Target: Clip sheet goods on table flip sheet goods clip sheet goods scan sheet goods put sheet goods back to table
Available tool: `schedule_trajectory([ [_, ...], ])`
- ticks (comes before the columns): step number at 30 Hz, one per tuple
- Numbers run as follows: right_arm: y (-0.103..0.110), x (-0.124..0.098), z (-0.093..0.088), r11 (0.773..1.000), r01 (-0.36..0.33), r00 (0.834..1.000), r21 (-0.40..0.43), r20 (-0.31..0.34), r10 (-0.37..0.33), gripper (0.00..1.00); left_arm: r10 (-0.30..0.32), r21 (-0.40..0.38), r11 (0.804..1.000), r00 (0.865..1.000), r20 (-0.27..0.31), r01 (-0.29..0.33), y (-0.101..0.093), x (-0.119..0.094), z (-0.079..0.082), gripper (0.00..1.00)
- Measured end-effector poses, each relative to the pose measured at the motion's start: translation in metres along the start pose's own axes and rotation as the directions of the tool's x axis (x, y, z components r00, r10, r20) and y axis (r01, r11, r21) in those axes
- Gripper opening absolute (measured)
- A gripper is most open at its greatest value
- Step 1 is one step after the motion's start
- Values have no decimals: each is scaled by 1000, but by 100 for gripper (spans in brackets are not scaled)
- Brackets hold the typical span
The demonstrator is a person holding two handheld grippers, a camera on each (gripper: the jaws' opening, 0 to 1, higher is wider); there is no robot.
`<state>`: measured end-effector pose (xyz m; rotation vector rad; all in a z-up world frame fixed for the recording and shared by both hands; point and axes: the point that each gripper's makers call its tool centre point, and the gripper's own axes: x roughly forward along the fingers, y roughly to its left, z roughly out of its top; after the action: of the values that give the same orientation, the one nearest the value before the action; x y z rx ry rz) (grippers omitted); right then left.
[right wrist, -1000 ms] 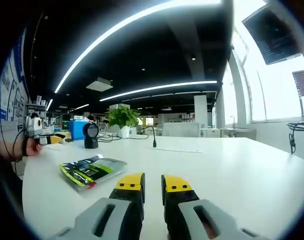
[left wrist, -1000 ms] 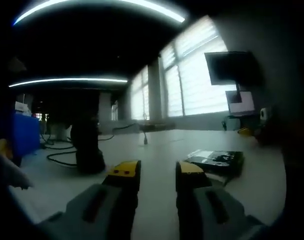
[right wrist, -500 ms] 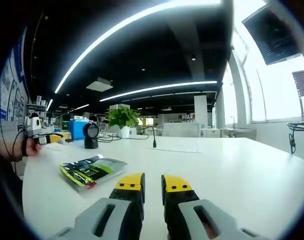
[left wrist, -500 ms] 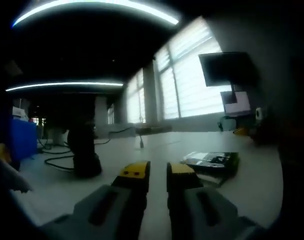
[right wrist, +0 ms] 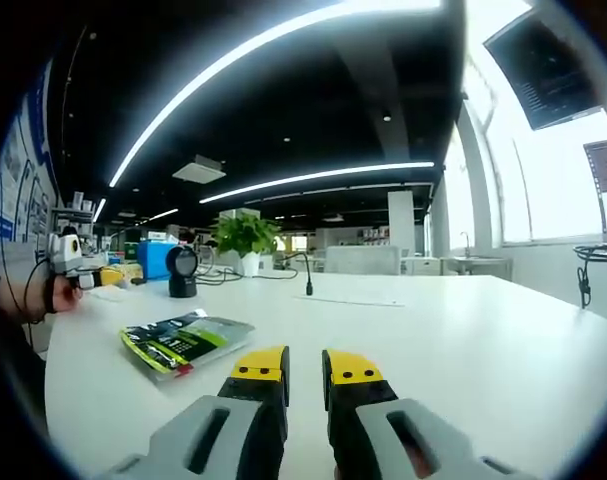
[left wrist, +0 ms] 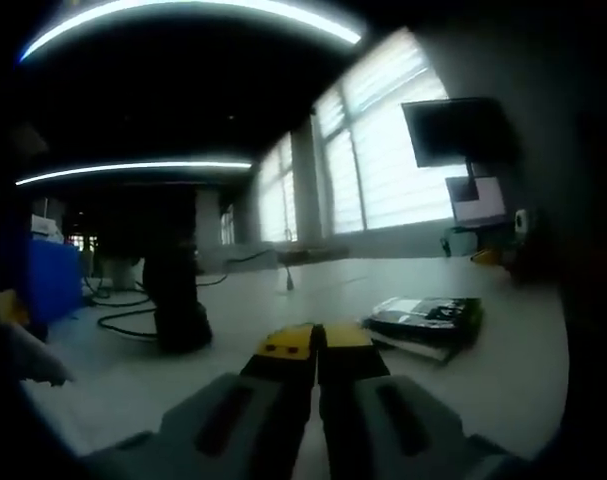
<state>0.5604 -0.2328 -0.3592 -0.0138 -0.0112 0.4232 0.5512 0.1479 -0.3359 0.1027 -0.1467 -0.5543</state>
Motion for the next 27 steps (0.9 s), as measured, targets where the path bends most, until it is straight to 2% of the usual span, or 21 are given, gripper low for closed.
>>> schedule_trajectory([
  [1, 0, 0, 0, 1000, 0, 1000, 2, 1, 0, 9, -20, 59, 998, 1000, 7, 19, -2, 1, 3, 0],
  [3, -1, 0, 0, 1000, 2, 1000, 2, 1, -2, 9, -2, 67, 998, 1000, 2, 2, -2, 0, 2, 0],
  [7, 0, 0, 0, 1000, 2, 1000, 2, 0, -2, 9, 30, 4, 1000, 999, 10, -30, 8, -1, 2, 0],
  [10, 0, 0, 0, 1000, 3, 1000, 2, 1, -3, 9, 29, -16, 999, 1000, 6, -29, 7, 0, 0, 0],
  [12, 0, 0, 0, 1000, 3, 1000, 2, 1, -3, 9, 60, -57, 996, 998, -18, -61, 8, -1, -4, 0],
  [13, 0, 0, 0, 1000, 2, 1000, 2, 0, -2, 9, 55, -50, 997, 998, -23, -56, 8, 0, -4, 0],
  [16, 0, 0, 0, 1000, 2, 1000, 2, 0, -2, 9, 68, -78, 994, 996, -50, -72, 11, 2, -10, 10],
  [20, 1, 0, 1, 1000, 1, 1000, 3, 4, -1, 9, 59, -84, 994, 998, -37, -62, 10, 2, -8, 20],
  [24, 1, 0, 1, 1000, 0, 1000, 3, 4, 0, 9, 18, -86, 996, 1000, -5, -18, 1, 2, -2, 22],
  [27, 1, 0, 2, 1000, 1, 1000, 2, 5, -1, 10, 2, -90, 996, 1000, -8, -3, -2, 3, -2, 25],
])
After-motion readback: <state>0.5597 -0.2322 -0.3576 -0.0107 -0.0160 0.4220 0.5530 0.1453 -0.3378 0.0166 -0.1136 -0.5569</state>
